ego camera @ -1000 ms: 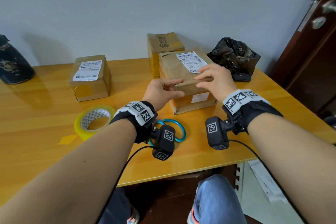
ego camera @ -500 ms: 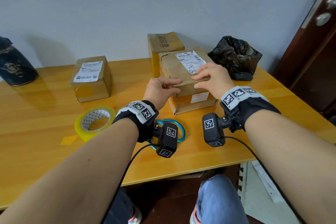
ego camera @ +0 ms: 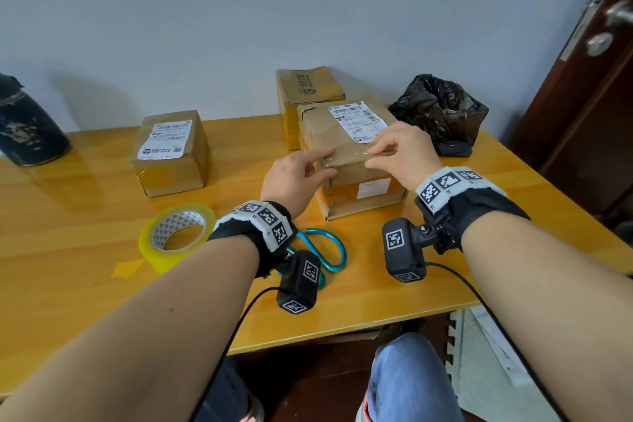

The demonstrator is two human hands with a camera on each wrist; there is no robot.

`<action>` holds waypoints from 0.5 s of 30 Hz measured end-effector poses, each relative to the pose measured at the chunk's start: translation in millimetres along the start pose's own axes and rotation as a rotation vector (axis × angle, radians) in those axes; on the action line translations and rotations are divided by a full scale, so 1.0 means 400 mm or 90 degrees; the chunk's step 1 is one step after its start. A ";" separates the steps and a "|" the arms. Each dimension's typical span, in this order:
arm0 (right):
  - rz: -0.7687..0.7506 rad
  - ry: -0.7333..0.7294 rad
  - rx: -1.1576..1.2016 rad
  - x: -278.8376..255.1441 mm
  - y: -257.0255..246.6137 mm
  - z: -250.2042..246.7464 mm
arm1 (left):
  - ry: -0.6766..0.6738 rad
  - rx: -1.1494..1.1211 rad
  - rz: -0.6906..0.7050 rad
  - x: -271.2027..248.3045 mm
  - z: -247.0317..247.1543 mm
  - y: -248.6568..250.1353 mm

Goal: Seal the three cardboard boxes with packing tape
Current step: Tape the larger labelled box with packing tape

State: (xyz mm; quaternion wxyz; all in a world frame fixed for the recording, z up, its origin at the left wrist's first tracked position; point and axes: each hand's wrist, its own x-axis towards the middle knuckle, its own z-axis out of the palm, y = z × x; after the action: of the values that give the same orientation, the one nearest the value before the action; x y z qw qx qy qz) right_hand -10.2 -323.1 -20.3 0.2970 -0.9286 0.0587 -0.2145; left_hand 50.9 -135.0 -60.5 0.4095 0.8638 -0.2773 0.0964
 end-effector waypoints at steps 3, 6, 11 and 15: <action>-0.002 -0.009 -0.013 -0.003 -0.006 0.008 | -0.002 0.012 -0.018 -0.001 -0.002 0.004; -0.028 -0.001 -0.036 -0.017 -0.006 0.019 | -0.017 0.003 -0.034 -0.003 -0.001 0.004; -0.015 0.002 -0.037 -0.015 -0.004 0.016 | -0.058 -0.004 -0.079 -0.003 -0.008 0.014; -0.015 0.001 -0.073 -0.024 -0.012 0.015 | -0.102 -0.031 -0.108 -0.009 -0.022 0.024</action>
State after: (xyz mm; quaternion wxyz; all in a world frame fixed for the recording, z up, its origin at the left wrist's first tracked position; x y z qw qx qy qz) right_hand -16.1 -313.7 -25.5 0.2405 -0.9446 0.0603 -0.2150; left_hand 43.2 -131.7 -50.0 0.4136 0.8789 -0.2371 -0.0145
